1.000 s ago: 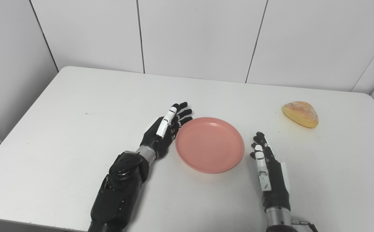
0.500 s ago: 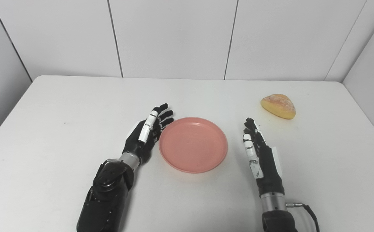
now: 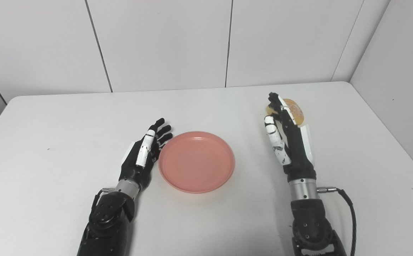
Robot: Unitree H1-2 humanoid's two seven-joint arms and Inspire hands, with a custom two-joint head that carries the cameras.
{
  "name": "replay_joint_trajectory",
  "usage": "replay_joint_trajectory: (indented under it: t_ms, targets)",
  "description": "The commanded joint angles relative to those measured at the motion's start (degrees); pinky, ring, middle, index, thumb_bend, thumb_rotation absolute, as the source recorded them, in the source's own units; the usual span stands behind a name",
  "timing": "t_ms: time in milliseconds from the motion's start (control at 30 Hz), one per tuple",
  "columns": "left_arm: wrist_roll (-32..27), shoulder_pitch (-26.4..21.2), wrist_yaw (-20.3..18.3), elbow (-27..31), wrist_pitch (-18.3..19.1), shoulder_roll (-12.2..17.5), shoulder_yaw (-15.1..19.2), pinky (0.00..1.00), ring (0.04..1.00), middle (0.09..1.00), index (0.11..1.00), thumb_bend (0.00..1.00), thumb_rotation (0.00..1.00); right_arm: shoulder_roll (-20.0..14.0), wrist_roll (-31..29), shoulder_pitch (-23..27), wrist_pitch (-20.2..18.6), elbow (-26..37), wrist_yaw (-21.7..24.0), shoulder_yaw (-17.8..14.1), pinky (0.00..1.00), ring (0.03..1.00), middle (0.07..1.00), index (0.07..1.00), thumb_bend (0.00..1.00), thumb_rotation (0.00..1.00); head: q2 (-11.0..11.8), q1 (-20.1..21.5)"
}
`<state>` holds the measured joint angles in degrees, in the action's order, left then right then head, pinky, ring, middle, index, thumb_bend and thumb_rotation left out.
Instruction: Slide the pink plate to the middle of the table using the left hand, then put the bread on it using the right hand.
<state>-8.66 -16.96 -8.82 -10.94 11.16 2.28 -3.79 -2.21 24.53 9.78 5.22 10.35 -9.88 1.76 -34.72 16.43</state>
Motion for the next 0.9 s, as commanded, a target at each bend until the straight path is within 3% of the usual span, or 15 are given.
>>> replay_joint_trajectory:
  t_ms: [0, 200, 500, 767, 867]
  targets:
    - [1.2, 0.8, -0.1, -1.8, 0.6, 0.6, -0.1, 0.88, 0.897, 0.909, 0.906, 0.34, 1.0, -1.7, 3.2, 4.0, -0.6, 2.8, -0.5, -0.7, 0.81, 0.871, 0.881, 0.885, 0.42, 1.0, 0.2, 0.6]
    - [1.0, 1.1, -0.4, -1.8, 0.8, 1.0, 0.2, 0.88, 0.892, 0.906, 0.9, 0.34, 1.0, -6.7, 9.4, 9.5, -3.8, 3.1, 1.8, -1.4, 0.81, 0.867, 0.876, 0.886, 0.42, 1.0, 0.9, 2.9]
    - [0.8, 1.2, -1.3, -2.1, 0.1, 1.6, 0.5, 0.88, 0.895, 0.907, 0.906, 0.34, 1.0, -13.1, 12.6, 17.7, -17.8, 2.2, 12.6, -1.2, 0.75, 0.851, 0.888, 0.878, 0.58, 0.81, 0.9, 4.4]
    - [0.7, 1.3, -1.3, -1.8, 1.0, 1.7, 0.5, 0.88, 0.895, 0.907, 0.907, 0.34, 1.0, -16.5, 16.2, 22.6, -22.9, -3.0, 15.9, 0.5, 0.72, 0.844, 0.887, 0.88, 0.75, 0.62, 0.3, 4.6]
    - [0.8, 1.3, -1.4, -1.5, 1.2, 1.8, 0.3, 0.88, 0.895, 0.908, 0.909, 0.34, 1.0, -17.9, 17.6, 24.2, -24.8, -5.3, 17.6, 1.4, 0.73, 0.857, 0.903, 0.905, 0.81, 0.6, 0.0, 4.4]
